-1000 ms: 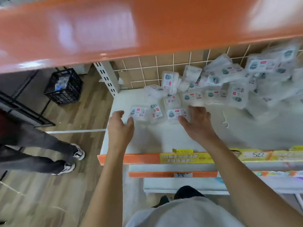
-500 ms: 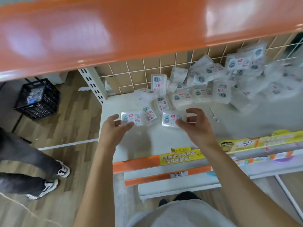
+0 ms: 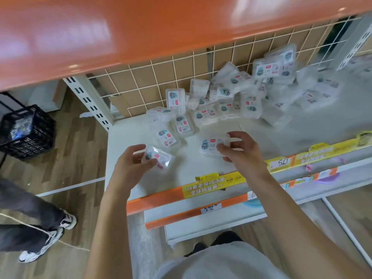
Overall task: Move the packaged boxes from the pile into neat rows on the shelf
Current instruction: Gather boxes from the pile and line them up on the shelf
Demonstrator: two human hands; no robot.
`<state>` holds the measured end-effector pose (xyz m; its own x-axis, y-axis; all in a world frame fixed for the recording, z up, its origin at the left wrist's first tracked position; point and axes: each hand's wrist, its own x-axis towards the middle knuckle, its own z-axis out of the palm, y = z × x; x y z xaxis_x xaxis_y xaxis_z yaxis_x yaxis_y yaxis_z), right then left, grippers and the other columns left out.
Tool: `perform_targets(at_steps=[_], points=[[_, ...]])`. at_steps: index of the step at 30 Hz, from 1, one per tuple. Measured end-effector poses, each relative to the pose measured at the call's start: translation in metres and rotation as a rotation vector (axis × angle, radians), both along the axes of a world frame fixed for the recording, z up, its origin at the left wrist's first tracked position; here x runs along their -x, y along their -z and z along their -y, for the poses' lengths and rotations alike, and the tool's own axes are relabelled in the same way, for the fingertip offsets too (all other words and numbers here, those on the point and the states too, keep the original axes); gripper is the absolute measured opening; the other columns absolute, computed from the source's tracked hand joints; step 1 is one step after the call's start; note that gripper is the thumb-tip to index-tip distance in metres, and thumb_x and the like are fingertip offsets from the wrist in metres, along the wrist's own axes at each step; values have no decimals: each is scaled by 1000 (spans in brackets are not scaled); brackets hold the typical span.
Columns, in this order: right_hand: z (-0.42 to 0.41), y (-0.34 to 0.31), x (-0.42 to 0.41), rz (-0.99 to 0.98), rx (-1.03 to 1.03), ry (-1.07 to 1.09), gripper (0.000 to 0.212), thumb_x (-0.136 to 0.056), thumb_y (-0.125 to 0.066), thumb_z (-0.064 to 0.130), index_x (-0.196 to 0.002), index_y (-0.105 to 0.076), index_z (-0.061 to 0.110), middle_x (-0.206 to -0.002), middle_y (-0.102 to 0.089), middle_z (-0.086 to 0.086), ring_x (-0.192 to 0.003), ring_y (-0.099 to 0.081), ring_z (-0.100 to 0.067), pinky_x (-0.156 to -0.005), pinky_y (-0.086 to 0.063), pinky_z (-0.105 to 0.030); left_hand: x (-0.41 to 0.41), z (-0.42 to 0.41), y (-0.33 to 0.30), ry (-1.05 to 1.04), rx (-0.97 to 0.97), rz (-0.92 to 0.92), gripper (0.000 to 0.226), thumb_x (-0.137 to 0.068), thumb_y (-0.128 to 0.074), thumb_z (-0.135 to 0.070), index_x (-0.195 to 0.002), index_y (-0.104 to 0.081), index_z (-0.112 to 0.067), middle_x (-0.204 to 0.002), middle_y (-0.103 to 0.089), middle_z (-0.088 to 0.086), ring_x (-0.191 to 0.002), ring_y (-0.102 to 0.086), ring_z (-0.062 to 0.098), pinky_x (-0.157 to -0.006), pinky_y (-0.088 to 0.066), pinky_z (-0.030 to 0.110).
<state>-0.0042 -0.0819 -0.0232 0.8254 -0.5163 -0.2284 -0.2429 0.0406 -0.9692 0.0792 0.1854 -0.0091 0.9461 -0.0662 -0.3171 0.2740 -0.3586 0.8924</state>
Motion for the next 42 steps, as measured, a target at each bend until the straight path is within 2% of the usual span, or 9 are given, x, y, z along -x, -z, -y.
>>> perform_targets(at_steps=[3, 7, 11, 14, 20, 24, 29, 36, 42], points=[[3, 0, 4, -1, 5, 2, 35, -81, -82, 17, -110, -64, 25, -99, -71, -9, -86, -73, -26, -84, -61, -48, 2, 0, 1, 39, -85, 23, 48, -81, -82, -21, -126, -64, -21, -105, -71, 3, -93, -67, 16, -70, -44, 21], [2, 1, 7, 5, 7, -22, 38, -80, -82, 19, -114, -64, 24, -101, -71, -8, -86, -73, -21, -83, -61, -45, 9, -4, -2, 115, -101, 17, 21, -81, -81, -28, -101, -78, -26, -84, -72, 4, -76, -59, 17, -67, -40, 26], [3, -2, 9, 22, -21, -28, 39, -80, -83, 18, -114, -65, 24, -102, -72, -8, -87, -73, -22, -83, -61, -44, 13, -7, -7, 107, 69, -17, 22, -85, -77, -18, -106, -76, -21, -97, -76, 11, -95, -70, 24, -94, -52, 38], [5, -4, 13, 34, -56, -20, 40, -81, -82, 18, -116, -65, 24, -102, -73, -7, -88, -73, -21, -84, -62, -41, 14, -3, -13, 107, 189, -67, 24, -89, -71, -10, -113, -71, -12, -105, -76, 9, -106, -71, 25, -105, -48, 45], [20, -13, 36, 72, -81, 80, 38, -83, -80, 13, -116, -65, 22, -97, -75, -6, -90, -73, -23, -82, -62, -38, 13, 29, -22, 165, 302, -86, 24, -89, -70, -8, -114, -71, -8, -109, -75, 11, -107, -71, 26, -102, -50, 42], [39, -22, 60, 105, -55, 171, 39, -83, -79, 12, -117, -66, 23, -97, -76, -8, -82, -73, -23, -87, -59, -51, 11, 61, -23, 235, 355, -47, 34, -84, -74, -15, -117, -71, -11, -112, -74, 12, -113, -67, 28, -95, -55, 38], [66, -31, 94, 146, -48, 291, 36, -85, -77, 11, -117, -67, 25, -93, -76, -6, -80, -70, -20, -91, -56, -54, 16, 111, -27, 329, 393, -39, 36, -91, -69, -12, -126, -67, -23, -100, -75, 6, -104, -68, 23, -86, -59, 33], [113, -36, 140, 166, -62, 441, 34, -86, -76, 12, -116, -68, 27, -93, -75, -4, -80, -72, -18, -92, -58, -46, 33, 186, -33, 498, 357, -37, 34, -91, -68, -11, -124, -68, -22, -101, -77, 2, -99, -71, 19, -89, -57, 35], [177, -43, 186, 182, -43, 519, 34, -87, -74, 6, -118, -67, 18, -94, -74, -8, -85, -68, -20, -77, -61, -30, 63, 273, -32, 573, 368, -46, 32, -90, -70, -12, -119, -69, -23, -104, -77, 1, -101, -72, 18, -90, -55, 37]])
